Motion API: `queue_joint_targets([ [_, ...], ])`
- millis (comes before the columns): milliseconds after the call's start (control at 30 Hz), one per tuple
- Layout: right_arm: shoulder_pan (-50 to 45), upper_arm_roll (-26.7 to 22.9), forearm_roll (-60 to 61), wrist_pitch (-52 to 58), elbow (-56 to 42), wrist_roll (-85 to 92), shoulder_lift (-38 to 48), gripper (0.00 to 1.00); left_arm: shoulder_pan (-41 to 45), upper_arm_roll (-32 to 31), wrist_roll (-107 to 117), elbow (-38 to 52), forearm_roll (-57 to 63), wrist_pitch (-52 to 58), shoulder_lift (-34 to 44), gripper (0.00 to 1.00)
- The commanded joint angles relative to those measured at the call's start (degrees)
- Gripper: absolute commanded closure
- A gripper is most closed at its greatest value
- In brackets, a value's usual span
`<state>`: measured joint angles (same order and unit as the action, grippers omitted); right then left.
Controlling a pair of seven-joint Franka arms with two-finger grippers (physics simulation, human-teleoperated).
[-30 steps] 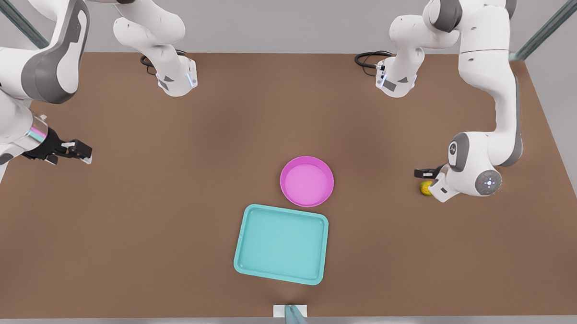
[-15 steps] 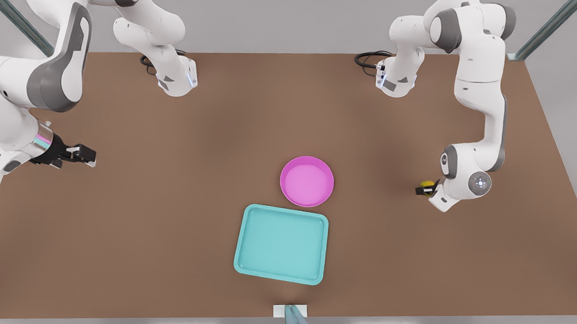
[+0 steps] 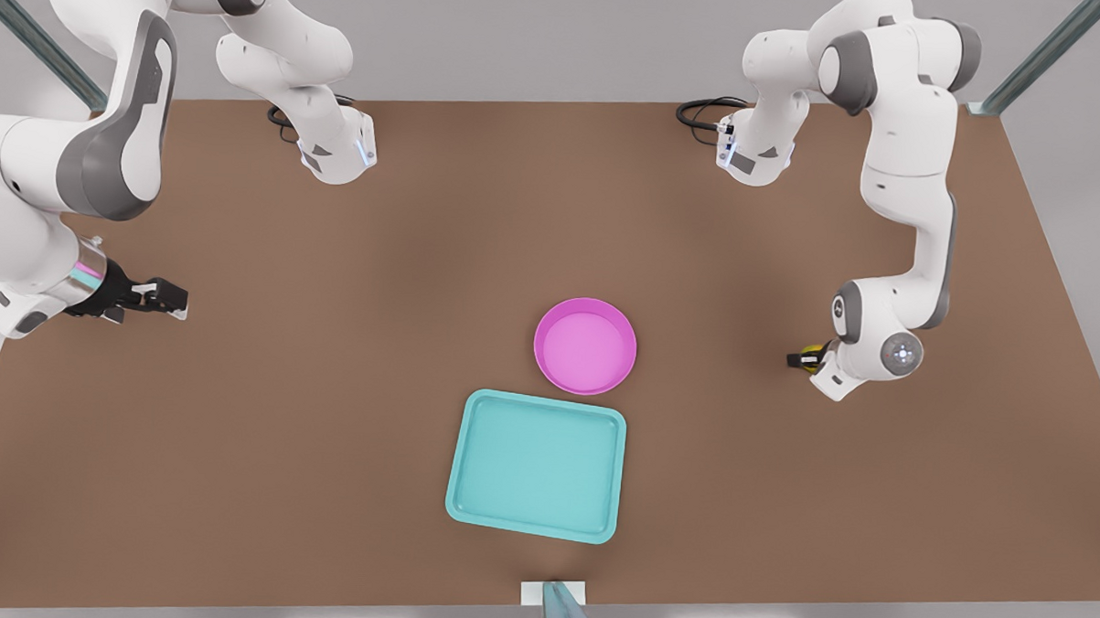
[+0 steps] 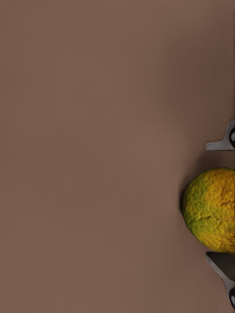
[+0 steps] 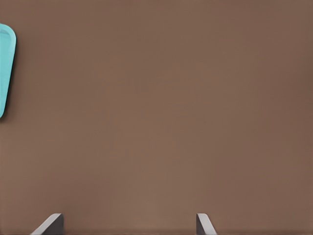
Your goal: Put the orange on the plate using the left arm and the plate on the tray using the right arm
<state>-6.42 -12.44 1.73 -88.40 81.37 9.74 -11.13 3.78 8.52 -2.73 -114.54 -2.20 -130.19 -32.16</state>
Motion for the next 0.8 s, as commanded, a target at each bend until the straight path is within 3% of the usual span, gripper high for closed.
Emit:
queue_joint_targets([
  [0, 0.0, -0.04, 0.11, 0.16, 0.01, 0.46, 0.06, 0.0, 0.0, 0.0, -0.17, 0.02, 0.09, -0.42, -0.09, 0.01],
  [33, 0.09, -0.04, 0.11, 0.16, 0.02, 0.54, 0.06, 0.0, 0.0, 0.0, -0.26, 0.02, 0.09, -0.42, -0.09, 0.2],
  [67, 0.17, -0.04, 0.2, 0.33, 0.02, 0.72, -0.03, 0.0, 0.0, 0.0, -0.61, 0.02, 0.09, -0.42, -0.09, 0.31],
  [100, 0.26, -0.04, 0.29, 0.77, 0.02, 0.89, -0.03, 0.0, 0.0, 0.0, -0.61, 0.02, 0.09, -0.42, -0.09, 0.31],
  [200, 0.26, -0.04, 0.38, 0.77, 0.02, 0.9, -0.2, 0.0, 0.0, 0.0, 0.09, 0.2, 0.09, -0.24, 0.17, 0.44],
  [300, 0.26, -0.04, 0.38, 0.77, 0.02, 0.9, -0.2, 0.0, 0.26, 0.0, 2.2, 0.9, -0.17, 2.39, 2.28, 0.44],
  [367, 0.26, -0.04, 0.38, 0.77, 0.02, 0.9, -0.2, 0.0, 6.14, -0.96, 4.3, 3.97, -0.26, 12.22, 7.64, 0.44],
  [433, 0.17, -0.04, 0.38, 0.77, 0.02, 0.9, -0.29, 0.0, 14.49, -1.14, 12.04, 19.17, -0.35, 25.5, 4.13, 0.44],
  [500, 0.17, -0.04, 0.38, 0.77, 0.02, 0.9, -0.29, 0.0, 21.7, -1.23, 17.93, 25.94, -2.37, 27.53, 0.18, 0.44],
  [600, 0.26, -0.04, 0.38, 0.77, 0.1, 0.9, -0.29, 0.0, 25.92, -3.77, 30.75, 35.79, -3.6, 29.2, -7.38, 0.44],
  [767, 0.44, -0.04, 0.64, 0.95, 0.81, 0.9, -0.03, 0.0, 30.06, -8.26, 41.13, 36.06, -3.51, 26.92, -11.25, 0.41],
])
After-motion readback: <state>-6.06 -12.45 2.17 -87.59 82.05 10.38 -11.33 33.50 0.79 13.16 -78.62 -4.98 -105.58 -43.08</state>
